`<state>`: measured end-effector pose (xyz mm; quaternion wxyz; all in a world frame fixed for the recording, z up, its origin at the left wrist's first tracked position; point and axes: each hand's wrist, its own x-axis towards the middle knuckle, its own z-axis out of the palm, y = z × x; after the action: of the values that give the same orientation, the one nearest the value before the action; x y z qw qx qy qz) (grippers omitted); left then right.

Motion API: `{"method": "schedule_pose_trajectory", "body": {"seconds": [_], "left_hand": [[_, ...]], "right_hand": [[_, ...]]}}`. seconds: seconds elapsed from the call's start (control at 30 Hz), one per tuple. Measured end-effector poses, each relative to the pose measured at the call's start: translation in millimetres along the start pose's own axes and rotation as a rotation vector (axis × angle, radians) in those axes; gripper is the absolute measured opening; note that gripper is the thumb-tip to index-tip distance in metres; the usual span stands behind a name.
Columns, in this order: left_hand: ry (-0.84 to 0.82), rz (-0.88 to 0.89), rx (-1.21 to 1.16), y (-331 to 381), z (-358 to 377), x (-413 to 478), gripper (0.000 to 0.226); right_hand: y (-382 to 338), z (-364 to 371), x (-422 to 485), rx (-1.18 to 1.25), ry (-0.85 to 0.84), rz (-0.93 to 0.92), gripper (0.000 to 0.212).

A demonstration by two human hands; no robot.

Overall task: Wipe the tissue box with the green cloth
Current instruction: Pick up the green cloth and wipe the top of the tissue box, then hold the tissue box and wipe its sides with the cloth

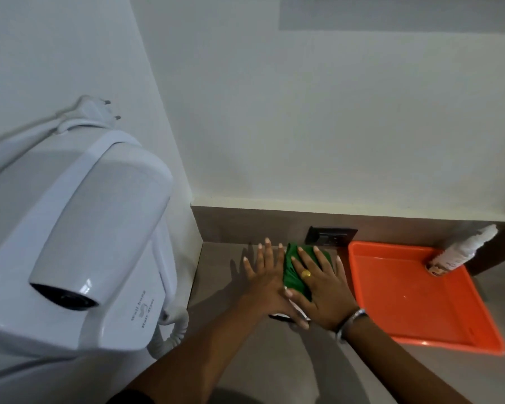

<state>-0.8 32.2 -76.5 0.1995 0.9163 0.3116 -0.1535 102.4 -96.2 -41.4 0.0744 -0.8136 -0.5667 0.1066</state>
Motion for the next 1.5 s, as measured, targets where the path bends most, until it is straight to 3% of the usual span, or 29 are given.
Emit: {"method": "schedule_pose_trajectory", "body": {"seconds": [0.07, 0.17, 0.27, 0.37, 0.47, 0.6, 0.77, 0.83, 0.9, 1.0, 1.07, 1.13, 1.23, 1.4, 1.5], "left_hand": [[-0.01, -0.008, 0.006, 1.1, -0.6, -0.9, 0.165], [0.04, -0.011, -0.006, 0.9, 4.2, -0.7, 0.148], [0.034, -0.012, 0.004, 5.2, 3.0, -0.5, 0.151], [0.015, -0.009, 0.005, 5.4, -0.8, -2.4, 0.16], [-0.001, -0.005, 0.011, 2.4, -3.7, -3.5, 0.171], [0.003, -0.022, 0.041, 3.6, -0.1, -0.9, 0.172], [0.062, 0.007, 0.096, 2.3, 1.6, -2.8, 0.171], [0.082, -0.014, 0.131, 2.3, -1.3, -5.2, 0.172], [0.106, -0.016, 0.153, 4.2, -4.4, -7.5, 0.17], [0.231, 0.071, 0.133, 11.3, -7.9, -10.8, 0.158], [0.302, 0.212, 0.135, 22.7, -13.7, -9.1, 0.146], [0.311, 0.33, 0.144, 33.0, -19.0, -5.4, 0.129], [0.267, 0.409, 0.181, 47.1, -17.4, 6.1, 0.107], [0.288, 0.365, 0.241, 49.0, 3.0, 21.0, 0.094], [0.314, 0.359, 0.262, 43.6, 7.1, 25.0, 0.092]], "right_hand": [[-3.4, -0.7, 3.0, -0.001, 0.006, 0.01, 0.089], [0.7, 17.5, -30.4, 0.034, 0.011, -0.071, 0.088], [17.0, 30.3, -58.3, 0.013, 0.035, -0.119, 0.085], [21.8, 17.2, -31.4, 0.011, 0.041, -0.096, 0.086], [14.5, -2.4, 11.8, -0.01, 0.015, -0.042, 0.096], [26.8, 12.1, -3.6, -0.059, -0.051, -0.155, 0.112], [28.3, 15.4, -40.6, -0.171, 0.058, -0.223, 0.086], [31.4, 10.0, -44.1, 0.021, 0.136, -0.258, 0.075], [40.6, 3.7, -56.1, 0.438, 0.207, -0.159, 0.06], [60.4, -1.5, -79.6, 1.267, 0.329, 0.379, 0.039], [80.5, 7.9, -86.6, 1.653, 0.358, 0.675, 0.027], [85.8, 16.1, -81.2, 1.809, 0.375, 0.765, 0.028], [67.4, 20.2, -60.7, 1.926, 0.322, 0.751, 0.031], [29.2, 36.3, -19.2, 1.926, 0.241, 0.527, 0.033], [31.7, 45.8, -6.5, 1.969, 0.227, 0.543, 0.038]]}}
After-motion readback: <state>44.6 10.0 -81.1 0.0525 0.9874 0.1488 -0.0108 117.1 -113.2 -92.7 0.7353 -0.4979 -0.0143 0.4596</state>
